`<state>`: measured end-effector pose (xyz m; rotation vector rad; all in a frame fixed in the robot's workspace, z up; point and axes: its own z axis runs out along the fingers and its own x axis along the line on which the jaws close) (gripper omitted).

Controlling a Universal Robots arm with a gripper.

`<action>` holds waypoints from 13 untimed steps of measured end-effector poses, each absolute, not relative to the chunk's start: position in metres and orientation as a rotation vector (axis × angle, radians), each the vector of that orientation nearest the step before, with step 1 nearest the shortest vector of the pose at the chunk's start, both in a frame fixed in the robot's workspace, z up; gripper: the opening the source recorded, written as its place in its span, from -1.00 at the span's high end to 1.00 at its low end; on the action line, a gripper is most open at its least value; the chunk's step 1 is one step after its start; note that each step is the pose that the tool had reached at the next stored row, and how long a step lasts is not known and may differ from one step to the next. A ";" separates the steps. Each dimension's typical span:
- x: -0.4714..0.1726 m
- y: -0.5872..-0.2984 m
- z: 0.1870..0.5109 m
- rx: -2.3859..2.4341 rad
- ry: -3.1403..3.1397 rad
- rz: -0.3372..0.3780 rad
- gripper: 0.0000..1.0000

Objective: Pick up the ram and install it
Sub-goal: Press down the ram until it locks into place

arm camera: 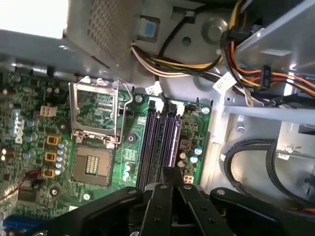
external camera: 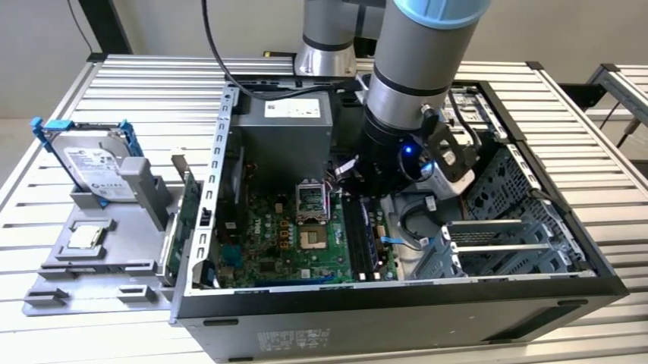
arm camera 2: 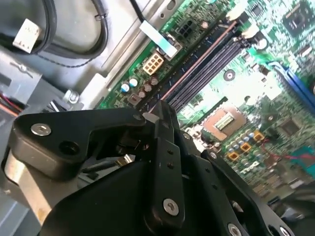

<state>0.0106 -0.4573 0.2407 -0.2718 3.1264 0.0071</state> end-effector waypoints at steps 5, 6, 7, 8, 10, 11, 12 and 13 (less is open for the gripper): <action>0.011 -0.457 0.241 -0.413 3.111 0.007 1.00; 0.011 -0.457 0.241 -0.443 3.107 0.007 1.00; 0.011 -0.457 0.241 -0.470 3.103 0.007 1.00; 0.011 -0.457 0.241 -0.498 3.099 0.007 1.00; 0.011 -0.457 0.241 -0.556 3.089 0.008 1.00; 0.011 -0.457 0.241 -0.584 3.084 0.007 1.00; 0.011 -0.457 0.241 -0.610 3.079 0.008 1.00; 0.011 -0.457 0.241 -0.640 3.073 0.008 1.00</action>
